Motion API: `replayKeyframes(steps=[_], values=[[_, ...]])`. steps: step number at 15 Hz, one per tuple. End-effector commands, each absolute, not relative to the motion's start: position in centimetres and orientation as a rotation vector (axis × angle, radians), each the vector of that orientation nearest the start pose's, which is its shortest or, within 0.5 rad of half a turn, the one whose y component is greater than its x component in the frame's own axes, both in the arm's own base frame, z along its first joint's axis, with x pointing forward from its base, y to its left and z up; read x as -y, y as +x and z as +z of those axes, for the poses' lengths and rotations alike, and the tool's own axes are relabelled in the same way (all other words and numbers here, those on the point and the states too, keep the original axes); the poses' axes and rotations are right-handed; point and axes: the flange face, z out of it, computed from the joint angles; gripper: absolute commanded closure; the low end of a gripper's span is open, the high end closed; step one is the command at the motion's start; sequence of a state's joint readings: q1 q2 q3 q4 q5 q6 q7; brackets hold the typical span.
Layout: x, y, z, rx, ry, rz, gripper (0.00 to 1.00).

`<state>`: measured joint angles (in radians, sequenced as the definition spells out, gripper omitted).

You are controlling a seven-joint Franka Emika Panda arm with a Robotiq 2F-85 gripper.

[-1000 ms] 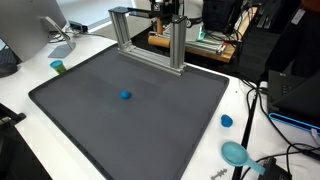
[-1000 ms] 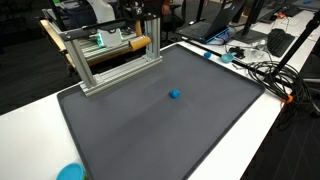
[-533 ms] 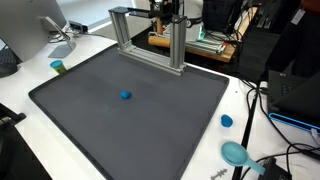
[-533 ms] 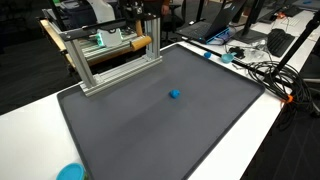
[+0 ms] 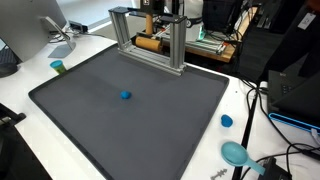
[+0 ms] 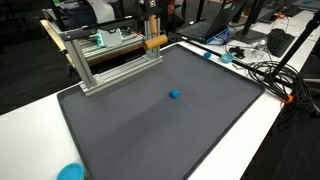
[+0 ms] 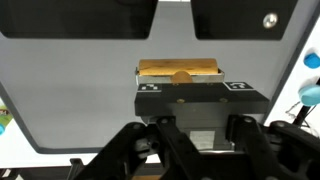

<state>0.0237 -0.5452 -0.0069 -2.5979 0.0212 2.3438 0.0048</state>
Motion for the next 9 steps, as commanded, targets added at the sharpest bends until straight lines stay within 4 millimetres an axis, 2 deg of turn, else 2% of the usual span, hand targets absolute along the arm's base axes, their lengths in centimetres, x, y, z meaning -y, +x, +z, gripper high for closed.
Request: replayKeyframes(steps=[1, 5, 9], values=[[-2.0, 45.5, 48.7, -0.093, -3.104, -0.483, 0.78], [-2.5, 50.3, 49.6, -0.241, -3.139, -0.469, 0.78], [-0.7, 55.0, 48.8, -0.317, -3.143, -0.310, 0.78]])
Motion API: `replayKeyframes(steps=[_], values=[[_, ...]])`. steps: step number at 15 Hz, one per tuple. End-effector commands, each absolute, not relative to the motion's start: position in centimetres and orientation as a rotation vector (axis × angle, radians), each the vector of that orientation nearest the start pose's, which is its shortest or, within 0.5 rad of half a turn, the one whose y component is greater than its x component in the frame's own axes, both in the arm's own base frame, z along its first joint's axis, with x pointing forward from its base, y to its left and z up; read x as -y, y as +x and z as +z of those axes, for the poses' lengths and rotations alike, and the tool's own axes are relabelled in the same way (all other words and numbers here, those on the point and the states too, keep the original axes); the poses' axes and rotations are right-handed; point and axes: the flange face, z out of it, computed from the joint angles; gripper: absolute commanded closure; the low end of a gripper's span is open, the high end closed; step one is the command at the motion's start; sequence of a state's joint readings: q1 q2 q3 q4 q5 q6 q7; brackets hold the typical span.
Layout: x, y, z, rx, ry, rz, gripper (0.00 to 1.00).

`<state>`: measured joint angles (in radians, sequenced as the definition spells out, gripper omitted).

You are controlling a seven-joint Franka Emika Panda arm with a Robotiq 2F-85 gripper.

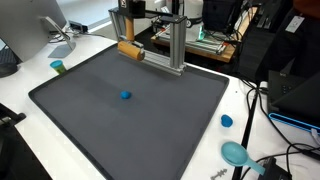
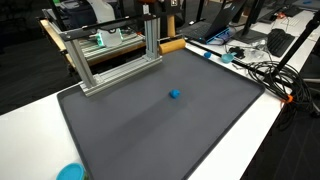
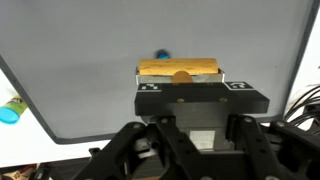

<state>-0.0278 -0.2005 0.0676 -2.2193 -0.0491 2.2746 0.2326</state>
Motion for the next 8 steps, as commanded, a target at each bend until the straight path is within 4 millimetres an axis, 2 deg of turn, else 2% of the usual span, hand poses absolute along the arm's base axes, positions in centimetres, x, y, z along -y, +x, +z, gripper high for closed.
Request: replayKeyframes(steps=[1, 2, 5, 6, 8], values=[[-0.1, 56.0, 48.5, -0.295, -3.132, -0.239, 0.78], [-1.1, 53.3, 48.1, -0.288, -3.134, -0.318, 0.53], [-0.1, 55.6, 47.3, -0.307, -3.141, -0.248, 0.53], [-0.1, 55.9, 47.2, -0.307, -3.142, -0.243, 0.78], [-0.2, 56.9, 45.7, -0.340, -3.130, -0.284, 0.78]])
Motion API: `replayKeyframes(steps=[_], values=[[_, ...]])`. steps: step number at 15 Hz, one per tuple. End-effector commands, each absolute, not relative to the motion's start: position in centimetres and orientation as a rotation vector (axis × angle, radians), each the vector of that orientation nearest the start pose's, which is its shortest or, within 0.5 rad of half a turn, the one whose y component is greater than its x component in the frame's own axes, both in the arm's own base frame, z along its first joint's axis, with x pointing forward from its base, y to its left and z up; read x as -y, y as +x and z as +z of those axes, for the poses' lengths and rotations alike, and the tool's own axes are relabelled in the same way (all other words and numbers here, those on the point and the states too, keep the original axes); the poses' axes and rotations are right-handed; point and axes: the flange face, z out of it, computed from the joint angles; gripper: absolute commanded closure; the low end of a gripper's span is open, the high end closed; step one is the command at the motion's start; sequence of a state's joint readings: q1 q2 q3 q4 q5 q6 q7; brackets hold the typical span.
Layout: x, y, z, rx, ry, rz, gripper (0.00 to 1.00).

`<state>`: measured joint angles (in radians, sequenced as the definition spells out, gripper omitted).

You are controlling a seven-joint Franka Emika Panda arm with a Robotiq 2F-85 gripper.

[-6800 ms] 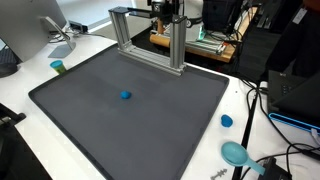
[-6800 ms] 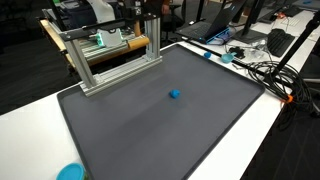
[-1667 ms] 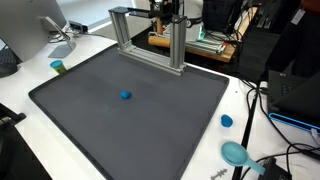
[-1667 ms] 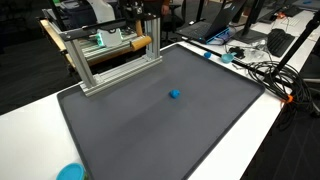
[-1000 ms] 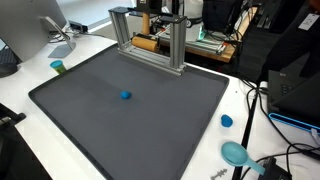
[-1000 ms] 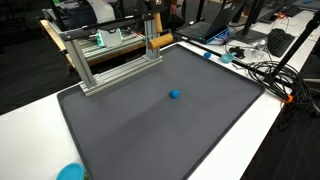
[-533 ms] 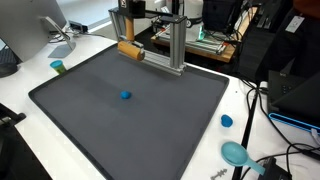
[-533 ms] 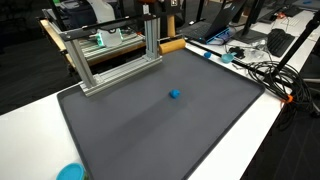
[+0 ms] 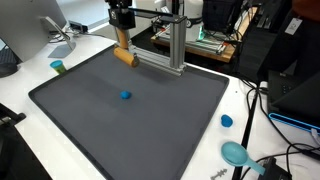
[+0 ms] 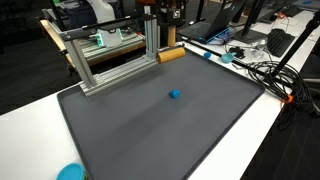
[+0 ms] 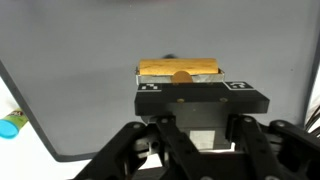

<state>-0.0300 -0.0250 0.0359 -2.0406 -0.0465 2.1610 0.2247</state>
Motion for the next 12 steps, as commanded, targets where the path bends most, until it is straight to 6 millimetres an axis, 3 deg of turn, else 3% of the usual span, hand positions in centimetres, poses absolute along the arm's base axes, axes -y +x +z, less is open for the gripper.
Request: replayKeyframes(steps=[1, 8, 12], values=[[-0.1, 57.4, 45.3, -0.352, -3.129, -0.309, 0.78], [0.7, 61.1, 38.4, -0.415, -3.125, -0.302, 0.78], [1.4, 62.3, 35.8, -0.445, -3.129, -0.273, 0.78]])
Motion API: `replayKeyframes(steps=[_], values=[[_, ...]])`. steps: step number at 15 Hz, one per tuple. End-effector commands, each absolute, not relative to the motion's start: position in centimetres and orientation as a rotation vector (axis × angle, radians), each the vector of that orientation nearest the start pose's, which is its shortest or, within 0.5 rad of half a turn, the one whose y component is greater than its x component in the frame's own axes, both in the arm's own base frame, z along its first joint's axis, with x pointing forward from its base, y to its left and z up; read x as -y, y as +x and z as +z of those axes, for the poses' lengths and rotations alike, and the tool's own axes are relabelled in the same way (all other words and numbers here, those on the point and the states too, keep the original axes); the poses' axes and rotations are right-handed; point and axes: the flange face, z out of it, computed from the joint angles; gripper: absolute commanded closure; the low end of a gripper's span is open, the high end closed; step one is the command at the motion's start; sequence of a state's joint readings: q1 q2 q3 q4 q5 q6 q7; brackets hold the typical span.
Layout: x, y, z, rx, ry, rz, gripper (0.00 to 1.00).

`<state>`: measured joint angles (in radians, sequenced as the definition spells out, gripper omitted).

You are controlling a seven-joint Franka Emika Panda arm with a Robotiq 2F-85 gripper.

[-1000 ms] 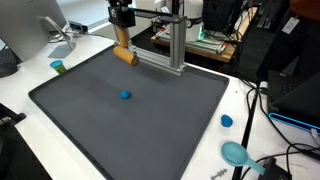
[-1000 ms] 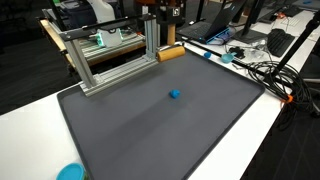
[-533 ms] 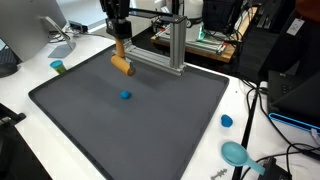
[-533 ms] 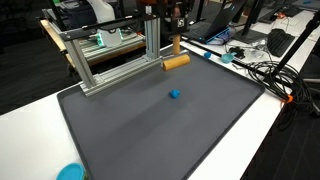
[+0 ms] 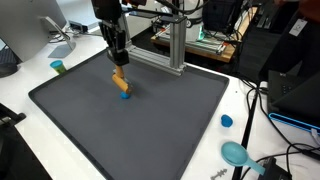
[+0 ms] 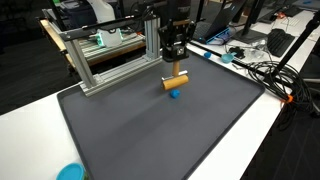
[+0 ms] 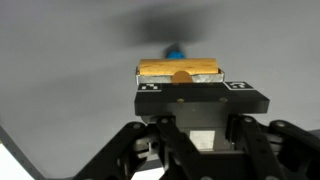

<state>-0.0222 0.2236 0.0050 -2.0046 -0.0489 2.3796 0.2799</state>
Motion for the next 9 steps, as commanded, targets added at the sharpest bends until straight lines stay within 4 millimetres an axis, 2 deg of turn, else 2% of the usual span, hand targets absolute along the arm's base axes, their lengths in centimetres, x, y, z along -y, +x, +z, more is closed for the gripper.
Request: replayKeyframes(steps=[1, 2, 3, 5, 6, 9], values=[[1.6, 62.4, 35.5, -0.463, -3.126, -0.250, 0.78], [1.3, 62.3, 35.7, -0.470, -3.097, -0.187, 0.78], [1.7, 61.6, 34.7, -0.440, -3.118, -0.215, 0.53], [1.6, 61.8, 34.6, -0.444, -3.116, -0.195, 0.53], [1.6, 61.9, 34.7, -0.444, -3.116, -0.192, 0.78], [1.6, 62.1, 33.7, -0.406, -3.113, -0.205, 0.78]])
